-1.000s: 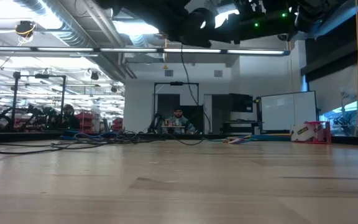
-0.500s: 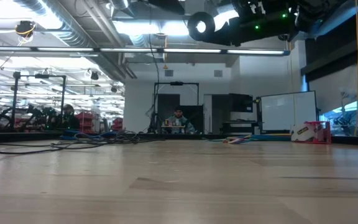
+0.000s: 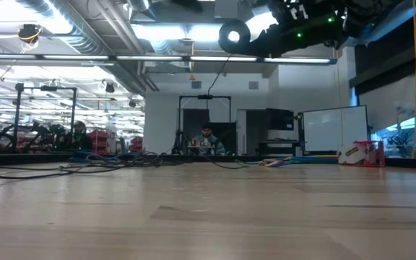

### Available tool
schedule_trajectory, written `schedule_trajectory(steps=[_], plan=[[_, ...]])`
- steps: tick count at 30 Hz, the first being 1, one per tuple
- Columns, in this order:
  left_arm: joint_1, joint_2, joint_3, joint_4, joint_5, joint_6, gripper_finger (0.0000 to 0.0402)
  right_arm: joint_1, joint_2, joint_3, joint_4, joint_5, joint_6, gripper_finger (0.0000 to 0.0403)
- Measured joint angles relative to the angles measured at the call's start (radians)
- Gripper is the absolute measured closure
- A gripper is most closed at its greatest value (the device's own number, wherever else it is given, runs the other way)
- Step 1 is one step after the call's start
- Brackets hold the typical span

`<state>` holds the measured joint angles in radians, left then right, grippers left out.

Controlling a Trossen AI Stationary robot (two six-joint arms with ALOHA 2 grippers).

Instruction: Coiling cords

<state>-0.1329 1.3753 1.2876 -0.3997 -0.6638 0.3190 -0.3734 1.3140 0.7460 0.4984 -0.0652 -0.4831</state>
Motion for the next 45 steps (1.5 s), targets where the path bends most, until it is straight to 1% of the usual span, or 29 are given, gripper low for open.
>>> schedule_trajectory(steps=[1,2,3,5,8,10,14,16,24,30,32,34,36,39,40,45], plan=[[0.003,-0.011,0.012,0.037,-0.026,0.027,0.0219,0.000,0.000,0.000,0.000,-0.013,-0.001,0.0393],[0.011,-0.017,0.015,0.089,-0.023,0.056,0.0219,0.000,0.000,0.000,-0.001,-0.035,-0.001,0.0393],[0.026,-0.017,0.015,0.132,0.008,0.085,0.0219,0.000,0.000,0.000,-0.001,-0.062,-0.002,0.0393],[0.062,-0.014,0.015,0.179,0.107,0.116,0.0219,0.000,0.000,0.000,-0.006,-0.113,-0.002,0.0393],[0.128,0.018,0.010,0.171,0.269,0.107,0.0219,0.001,0.000,0.000,-0.024,-0.181,-0.003,0.0393],[0.167,0.046,0.010,0.193,0.326,0.100,0.0219,0.001,0.000,0.000,-0.029,-0.213,-0.003,0.0393],[0.214,0.105,0.011,0.267,0.334,0.128,0.0219,0.001,0.000,0.000,-0.035,-0.216,-0.004,0.0393],[0.226,0.113,0.010,0.292,0.334,0.136,0.0219,0.000,0.000,0.000,-0.037,-0.216,-0.004,0.0393],[0.249,0.098,0.011,0.276,0.336,0.136,0.0219,0.001,0.000,0.000,-0.038,-0.218,-0.003,0.0393],[0.288,0.121,0.012,0.272,0.427,0.110,0.0224,-0.001,0.001,-0.002,-0.047,-0.254,-0.004,0.0393],[0.299,0.122,0.012,0.266,0.459,0.107,0.0241,-0.001,0.002,-0.002,-0.047,-0.251,-0.004,0.0393],[0.305,0.121,0.012,0.264,0.496,0.107,0.0271,-0.001,0.002,-0.002,-0.038,-0.254,-0.004,0.0393],[0.305,0.121,0.012,0.261,0.532,0.108,0.0312,-0.001,0.002,-0.002,-0.032,-0.259,-0.005,0.0393],[0.301,0.121,0.012,0.264,0.541,0.136,0.0379,-0.001,0.002,-0.002,-0.005,-0.258,0.009,0.0393],[0.297,0.120,0.012,0.269,0.538,0.146,0.0389,-0.001,0.002,-0.002,-0.002,-0.259,0.011,0.0393],[0.290,0.122,0.011,0.280,0.509,0.167,0.0396,0.001,0.002,-0.002,-0.034,-0.246,0.015,0.0393]])
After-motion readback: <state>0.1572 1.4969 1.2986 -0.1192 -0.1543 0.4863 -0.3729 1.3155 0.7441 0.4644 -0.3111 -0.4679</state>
